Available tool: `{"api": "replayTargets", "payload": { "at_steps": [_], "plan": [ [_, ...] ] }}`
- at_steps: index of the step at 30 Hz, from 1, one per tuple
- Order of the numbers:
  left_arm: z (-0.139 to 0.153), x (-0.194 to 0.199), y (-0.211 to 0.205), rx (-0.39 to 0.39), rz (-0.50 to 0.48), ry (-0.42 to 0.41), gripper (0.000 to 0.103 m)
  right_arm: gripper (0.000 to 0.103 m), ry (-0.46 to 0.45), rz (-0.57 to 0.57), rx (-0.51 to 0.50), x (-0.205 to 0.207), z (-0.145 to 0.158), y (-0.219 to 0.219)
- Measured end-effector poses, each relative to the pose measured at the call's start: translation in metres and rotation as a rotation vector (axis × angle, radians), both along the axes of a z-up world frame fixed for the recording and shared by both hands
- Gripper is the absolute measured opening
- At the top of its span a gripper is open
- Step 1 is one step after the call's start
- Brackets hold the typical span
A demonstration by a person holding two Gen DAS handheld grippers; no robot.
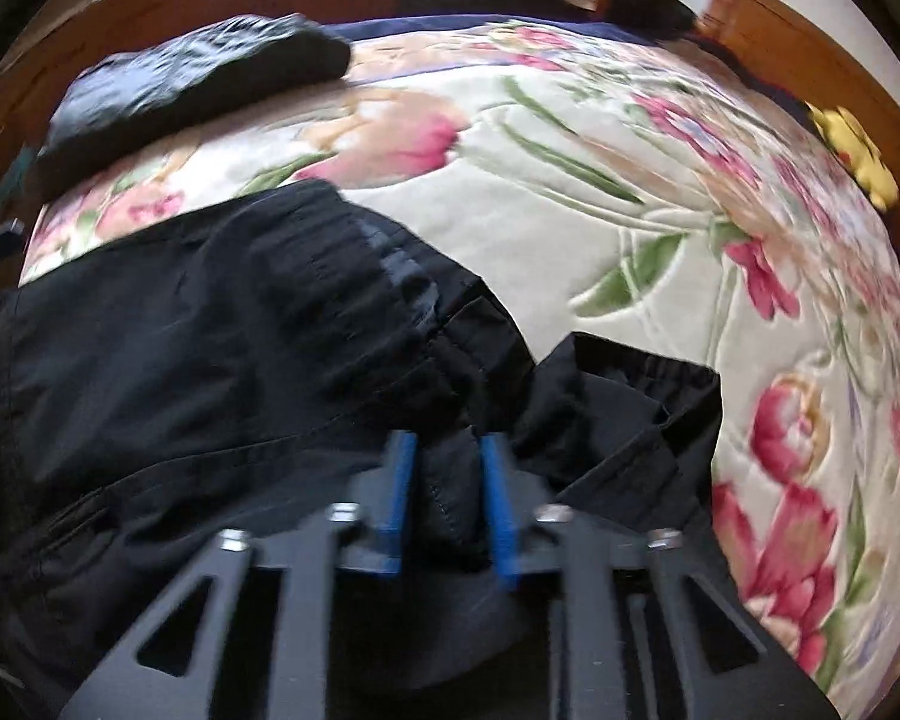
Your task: Fold large clothes
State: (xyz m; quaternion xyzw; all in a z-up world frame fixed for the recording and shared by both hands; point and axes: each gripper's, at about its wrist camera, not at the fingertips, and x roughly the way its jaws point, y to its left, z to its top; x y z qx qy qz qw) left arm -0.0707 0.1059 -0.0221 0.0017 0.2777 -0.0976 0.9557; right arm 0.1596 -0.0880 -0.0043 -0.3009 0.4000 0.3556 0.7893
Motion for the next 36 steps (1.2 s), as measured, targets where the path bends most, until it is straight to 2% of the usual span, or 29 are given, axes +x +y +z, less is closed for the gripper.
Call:
{"api": "replayTargets", "payload": {
  "at_steps": [3,8,9,10,11,12,13,18,22,27,29,30,33,36],
  "plan": [
    [-0.002,0.001,-0.003,0.008,-0.002,0.007,0.082,0.004,-0.099,-0.031,0.029,-0.005,0.015,0.001],
    [-0.006,0.001,-0.009,0.029,-0.004,0.017,0.082,0.004,-0.258,-0.169,0.105,-0.005,0.025,0.017],
    [-0.006,0.001,-0.009,0.035,-0.002,0.018,0.082,0.011,-0.261,-0.189,0.115,-0.005,0.025,0.021],
    [-0.007,0.001,-0.008,0.038,0.002,0.021,0.082,0.025,-0.254,-0.206,0.125,-0.008,0.026,0.021],
    [-0.008,0.001,-0.008,0.036,0.006,0.023,0.082,0.036,-0.243,-0.223,0.144,-0.01,0.029,0.018],
    [-0.009,0.0,-0.007,0.034,0.01,0.025,0.082,0.057,-0.228,-0.239,0.174,-0.015,0.034,0.01],
    [-0.009,0.0,-0.007,0.033,0.013,0.026,0.082,0.066,-0.224,-0.254,0.194,-0.019,0.037,0.003],
    [-0.01,-0.002,-0.004,0.037,0.021,0.027,0.082,0.067,-0.236,-0.351,0.204,-0.048,0.042,-0.051],
    [-0.01,-0.002,-0.004,0.034,0.024,0.031,0.082,0.067,-0.229,-0.444,0.093,-0.054,0.02,-0.093],
    [-0.009,-0.003,-0.003,0.027,0.031,0.023,0.082,0.066,-0.179,-0.61,0.072,-0.041,-0.001,-0.149],
    [-0.009,-0.002,-0.004,0.029,0.032,0.025,0.082,0.061,-0.141,-0.665,0.054,-0.027,-0.016,-0.168],
    [-0.009,-0.002,-0.004,0.029,0.032,0.026,0.082,0.053,-0.101,-0.682,0.058,-0.016,-0.023,-0.176],
    [-0.009,-0.001,-0.006,0.034,0.028,0.028,0.082,0.052,-0.021,-0.714,0.059,0.001,-0.05,-0.192],
    [-0.01,-0.001,-0.006,0.038,0.027,0.028,0.082,0.052,-0.054,-0.728,0.081,-0.005,-0.046,-0.191]
  ]
}}
